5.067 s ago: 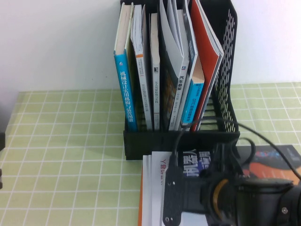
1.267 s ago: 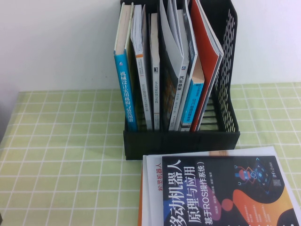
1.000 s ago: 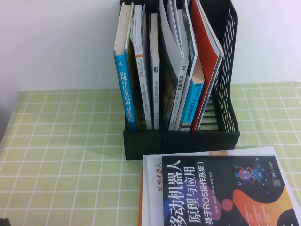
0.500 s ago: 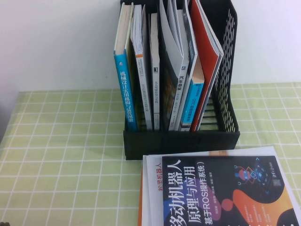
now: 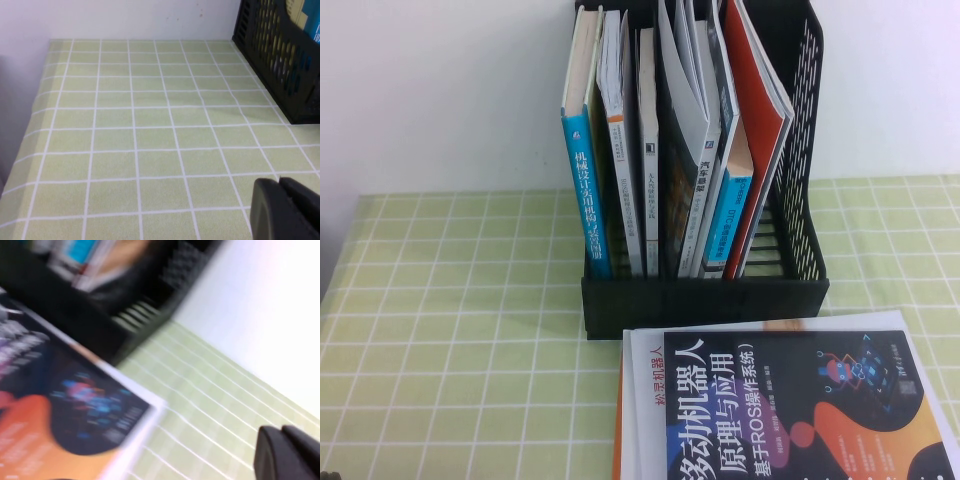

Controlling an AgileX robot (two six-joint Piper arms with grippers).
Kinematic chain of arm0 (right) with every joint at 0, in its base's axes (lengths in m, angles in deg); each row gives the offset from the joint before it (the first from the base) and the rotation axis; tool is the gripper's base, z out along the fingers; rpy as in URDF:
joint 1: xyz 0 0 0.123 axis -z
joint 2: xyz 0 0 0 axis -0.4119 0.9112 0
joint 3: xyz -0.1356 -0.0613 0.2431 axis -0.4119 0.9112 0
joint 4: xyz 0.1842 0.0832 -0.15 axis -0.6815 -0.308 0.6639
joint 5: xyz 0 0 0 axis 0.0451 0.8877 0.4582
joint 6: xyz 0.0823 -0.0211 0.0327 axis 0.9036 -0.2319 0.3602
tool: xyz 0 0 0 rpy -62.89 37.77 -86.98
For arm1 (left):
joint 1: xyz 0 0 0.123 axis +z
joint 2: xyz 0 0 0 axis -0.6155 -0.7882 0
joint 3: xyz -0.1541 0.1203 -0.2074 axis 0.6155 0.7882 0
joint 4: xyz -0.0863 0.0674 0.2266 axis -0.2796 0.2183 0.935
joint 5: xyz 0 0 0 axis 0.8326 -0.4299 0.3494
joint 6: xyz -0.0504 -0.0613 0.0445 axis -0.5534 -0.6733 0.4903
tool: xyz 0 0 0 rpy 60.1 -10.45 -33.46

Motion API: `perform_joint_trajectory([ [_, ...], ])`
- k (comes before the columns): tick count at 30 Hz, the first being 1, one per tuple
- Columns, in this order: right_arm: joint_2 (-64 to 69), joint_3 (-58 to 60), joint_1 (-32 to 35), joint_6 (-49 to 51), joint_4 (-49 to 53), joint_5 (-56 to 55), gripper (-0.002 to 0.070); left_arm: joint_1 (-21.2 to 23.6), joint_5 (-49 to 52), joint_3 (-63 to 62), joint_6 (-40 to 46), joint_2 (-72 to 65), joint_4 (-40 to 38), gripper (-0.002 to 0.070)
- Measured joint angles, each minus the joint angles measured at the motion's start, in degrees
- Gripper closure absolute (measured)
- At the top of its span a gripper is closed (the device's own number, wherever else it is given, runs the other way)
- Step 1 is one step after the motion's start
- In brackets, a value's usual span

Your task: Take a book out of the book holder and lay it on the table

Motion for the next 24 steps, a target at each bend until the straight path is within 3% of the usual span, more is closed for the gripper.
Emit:
perform_joint_trajectory([
  [5, -0.1, 0.1, 17.8, 0.0, 0.0, -0.7, 0.0675, 0.0, 0.0, 0.0, 0.0, 0.0, 0.0, 0.0678],
  [10, -0.1, 0.1, 28.8, 3.7, -1.8, -1.8, 0.0675, 0.0, 0.0, 0.0, 0.0, 0.0, 0.0, 0.0678],
  [18, -0.6, 4.4, 30.5, 18.3, -8.9, -14.6, 0.0675, 0.0, 0.1, 0.0, 0.0, 0.0, 0.0, 0.0678],
  [21, -3.4, 7.6, 30.7, 12.4, -16.8, -16.9, 0.0676, 0.0, 0.1, 0.0, -0.1, 0.0, 0.0, 0.0678],
  [24, -7.8, 10.0, 32.7, -3.7, -28.5, -16.5, 0.0675, 0.0, 0.1, 0.0, -0.1, 0.0, 0.0, 0.0678],
])
